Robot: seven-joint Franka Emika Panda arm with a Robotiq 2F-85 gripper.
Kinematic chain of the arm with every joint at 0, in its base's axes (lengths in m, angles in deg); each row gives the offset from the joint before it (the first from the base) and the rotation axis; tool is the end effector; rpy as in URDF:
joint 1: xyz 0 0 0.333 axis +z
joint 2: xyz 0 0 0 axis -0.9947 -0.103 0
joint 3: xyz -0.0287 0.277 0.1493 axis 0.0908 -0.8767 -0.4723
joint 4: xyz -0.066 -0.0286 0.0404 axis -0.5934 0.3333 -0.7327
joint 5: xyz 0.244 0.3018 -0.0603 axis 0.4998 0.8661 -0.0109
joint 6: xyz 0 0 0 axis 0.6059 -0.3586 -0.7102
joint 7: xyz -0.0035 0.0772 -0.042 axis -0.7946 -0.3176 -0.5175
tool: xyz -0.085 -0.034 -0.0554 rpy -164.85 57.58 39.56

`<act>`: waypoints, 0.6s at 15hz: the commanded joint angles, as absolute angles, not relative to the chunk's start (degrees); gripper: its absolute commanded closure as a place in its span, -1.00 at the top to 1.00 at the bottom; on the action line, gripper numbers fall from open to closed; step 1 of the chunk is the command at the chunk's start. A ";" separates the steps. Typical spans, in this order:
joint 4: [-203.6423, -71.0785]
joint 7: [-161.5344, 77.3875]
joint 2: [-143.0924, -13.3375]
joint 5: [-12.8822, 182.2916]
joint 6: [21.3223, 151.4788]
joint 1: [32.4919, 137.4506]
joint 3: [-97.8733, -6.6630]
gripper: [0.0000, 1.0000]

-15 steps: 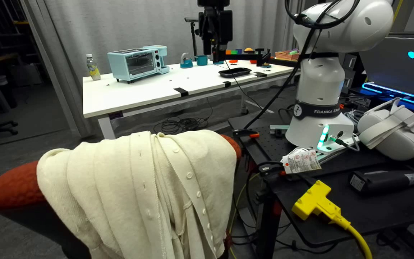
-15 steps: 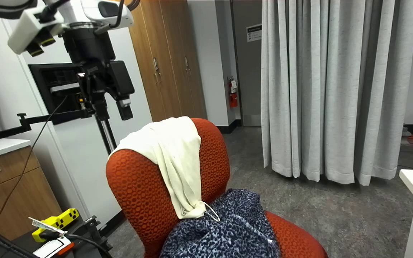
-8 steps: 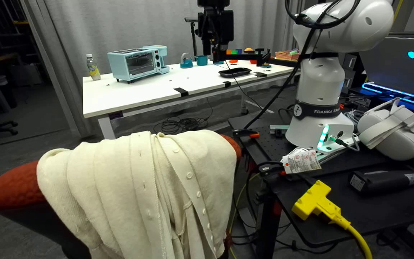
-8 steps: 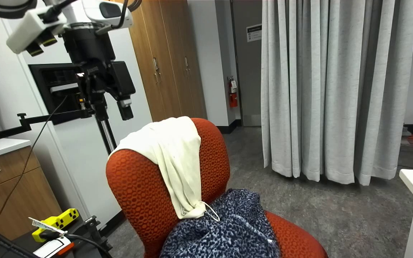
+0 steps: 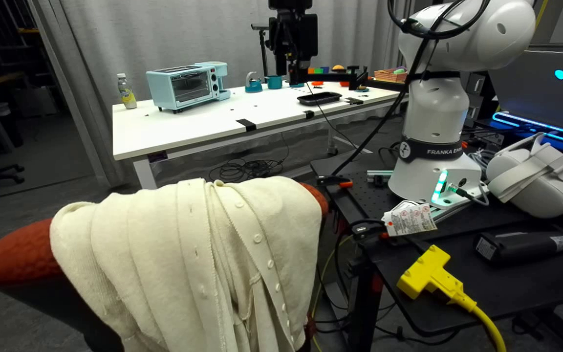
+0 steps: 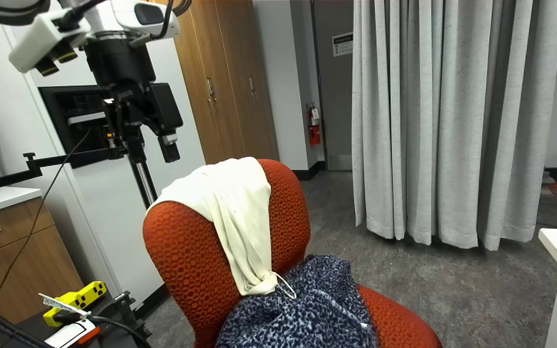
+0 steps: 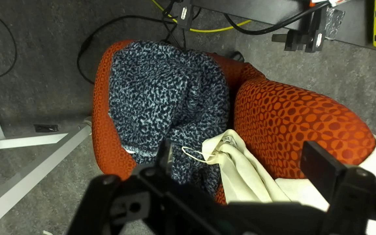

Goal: Move the white jersey from the back of the chair to the seat of the chair

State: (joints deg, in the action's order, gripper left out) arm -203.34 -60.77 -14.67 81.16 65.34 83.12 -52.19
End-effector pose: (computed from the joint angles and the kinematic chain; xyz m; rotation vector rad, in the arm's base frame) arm 0.3031 -0.0325 0.4416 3.0641 0.3435 0.0458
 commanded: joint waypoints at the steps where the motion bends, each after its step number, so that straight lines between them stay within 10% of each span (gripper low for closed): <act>1: -203.23 -60.45 -14.66 80.85 65.16 83.60 -51.79 1.00; 9: -193.34 -63.81 -35.42 81.25 80.34 84.48 -49.86 1.00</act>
State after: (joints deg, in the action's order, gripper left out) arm -199.96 -61.80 -24.15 81.16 75.71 83.18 -51.13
